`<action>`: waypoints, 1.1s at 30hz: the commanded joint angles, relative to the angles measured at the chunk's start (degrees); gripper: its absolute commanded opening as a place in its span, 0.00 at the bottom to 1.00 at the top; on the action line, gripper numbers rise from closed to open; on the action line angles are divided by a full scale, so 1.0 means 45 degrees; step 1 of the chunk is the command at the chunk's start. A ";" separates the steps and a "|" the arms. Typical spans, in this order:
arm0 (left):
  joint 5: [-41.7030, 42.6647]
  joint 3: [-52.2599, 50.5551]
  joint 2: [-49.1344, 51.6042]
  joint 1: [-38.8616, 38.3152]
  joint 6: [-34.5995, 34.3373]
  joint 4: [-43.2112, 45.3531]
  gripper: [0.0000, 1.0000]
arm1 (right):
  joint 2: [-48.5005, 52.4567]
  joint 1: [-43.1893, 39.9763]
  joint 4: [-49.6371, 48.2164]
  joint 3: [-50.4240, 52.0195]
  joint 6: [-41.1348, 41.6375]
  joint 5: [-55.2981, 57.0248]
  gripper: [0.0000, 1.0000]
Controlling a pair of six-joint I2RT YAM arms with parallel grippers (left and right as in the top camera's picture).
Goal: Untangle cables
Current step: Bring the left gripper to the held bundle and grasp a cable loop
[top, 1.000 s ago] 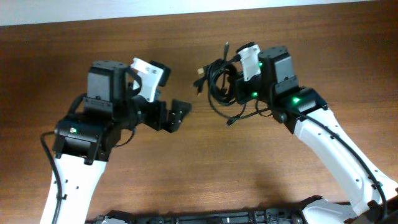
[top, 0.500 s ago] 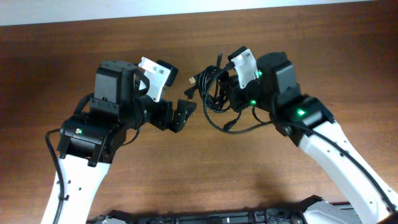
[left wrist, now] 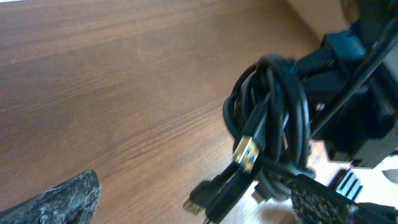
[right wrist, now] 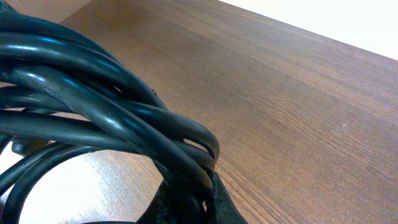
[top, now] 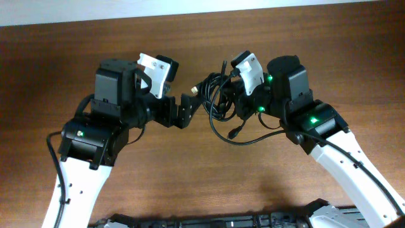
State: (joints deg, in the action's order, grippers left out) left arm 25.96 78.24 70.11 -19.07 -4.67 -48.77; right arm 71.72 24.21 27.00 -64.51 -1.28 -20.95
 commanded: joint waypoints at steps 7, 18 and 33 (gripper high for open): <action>0.0384 0.0219 0.0078 -0.0073 -0.1394 0.0738 0.99 | -0.0170 0.0049 -0.0049 -0.0214 0.0005 -0.0641 0.04; 0.0389 0.0204 0.0573 -0.0097 -0.1394 0.0753 0.99 | -0.0170 0.0049 -0.0330 -0.0214 0.0044 -0.1700 0.04; 0.0937 0.0204 0.0709 -0.0092 -0.1370 0.0568 0.99 | -0.0170 0.0175 -0.0364 -0.0214 0.2055 0.1287 0.04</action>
State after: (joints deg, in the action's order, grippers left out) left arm 30.04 78.56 72.51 -19.18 -10.55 -44.62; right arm 71.72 24.36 26.46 -64.51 0.84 -22.04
